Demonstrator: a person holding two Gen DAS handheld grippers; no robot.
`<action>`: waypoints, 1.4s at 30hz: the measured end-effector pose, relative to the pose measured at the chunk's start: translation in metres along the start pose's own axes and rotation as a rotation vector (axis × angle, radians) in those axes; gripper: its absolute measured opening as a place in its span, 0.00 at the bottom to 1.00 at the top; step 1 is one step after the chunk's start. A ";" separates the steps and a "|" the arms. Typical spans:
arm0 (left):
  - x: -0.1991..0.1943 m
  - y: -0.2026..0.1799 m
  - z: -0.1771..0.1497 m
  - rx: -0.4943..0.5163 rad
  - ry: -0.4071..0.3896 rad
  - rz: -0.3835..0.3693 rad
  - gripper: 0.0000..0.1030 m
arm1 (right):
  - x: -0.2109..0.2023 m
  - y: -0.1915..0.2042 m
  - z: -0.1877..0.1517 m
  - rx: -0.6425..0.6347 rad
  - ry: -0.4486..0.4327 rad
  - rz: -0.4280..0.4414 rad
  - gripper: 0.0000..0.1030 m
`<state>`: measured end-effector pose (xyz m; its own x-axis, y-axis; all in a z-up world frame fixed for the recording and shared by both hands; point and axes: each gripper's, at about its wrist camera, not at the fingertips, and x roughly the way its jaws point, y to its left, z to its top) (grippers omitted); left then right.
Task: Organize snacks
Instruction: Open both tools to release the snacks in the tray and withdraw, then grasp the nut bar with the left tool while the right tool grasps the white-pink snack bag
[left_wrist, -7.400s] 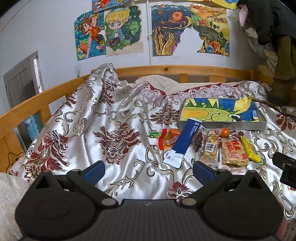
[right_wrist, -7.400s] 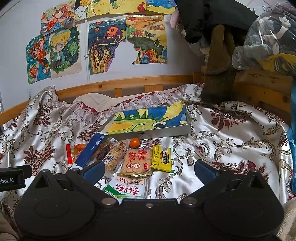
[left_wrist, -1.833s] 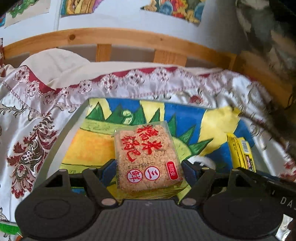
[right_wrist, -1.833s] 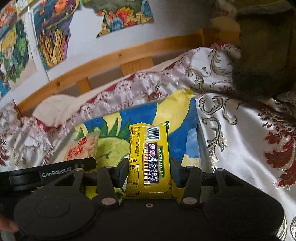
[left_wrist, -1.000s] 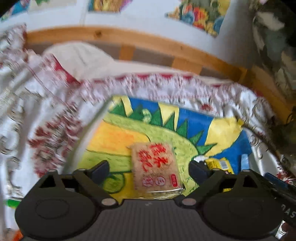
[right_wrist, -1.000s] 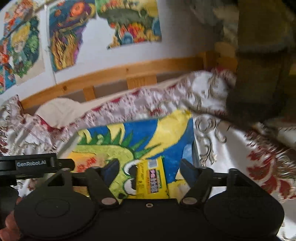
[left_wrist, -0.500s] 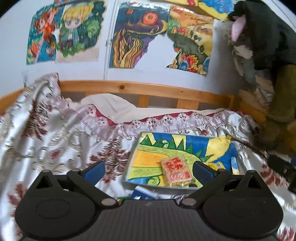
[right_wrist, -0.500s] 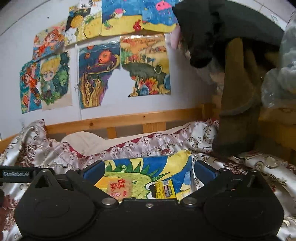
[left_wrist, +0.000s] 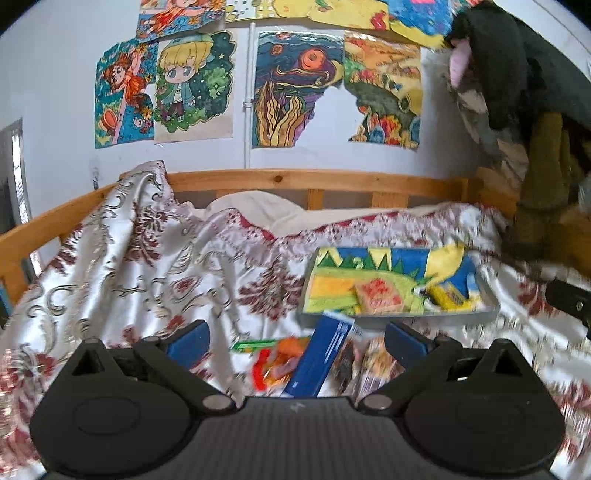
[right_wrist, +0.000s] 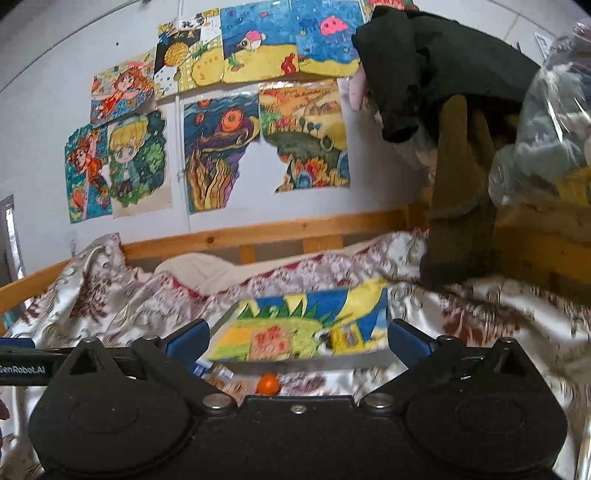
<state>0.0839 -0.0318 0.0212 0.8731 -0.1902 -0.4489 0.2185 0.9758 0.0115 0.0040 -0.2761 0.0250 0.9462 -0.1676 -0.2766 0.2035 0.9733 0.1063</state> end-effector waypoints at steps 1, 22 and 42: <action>-0.004 -0.001 -0.003 0.014 0.007 0.005 1.00 | -0.005 0.003 -0.004 -0.003 0.011 0.000 0.99; -0.047 0.027 -0.047 0.000 0.149 0.099 1.00 | -0.045 0.030 -0.054 -0.050 0.226 -0.038 0.99; 0.003 0.039 -0.030 0.030 0.398 0.066 1.00 | -0.015 0.031 -0.063 -0.059 0.389 -0.049 0.99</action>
<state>0.0826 0.0089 -0.0065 0.6501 -0.0652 -0.7570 0.1855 0.9798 0.0750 -0.0199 -0.2332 -0.0275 0.7675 -0.1528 -0.6226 0.2201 0.9749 0.0320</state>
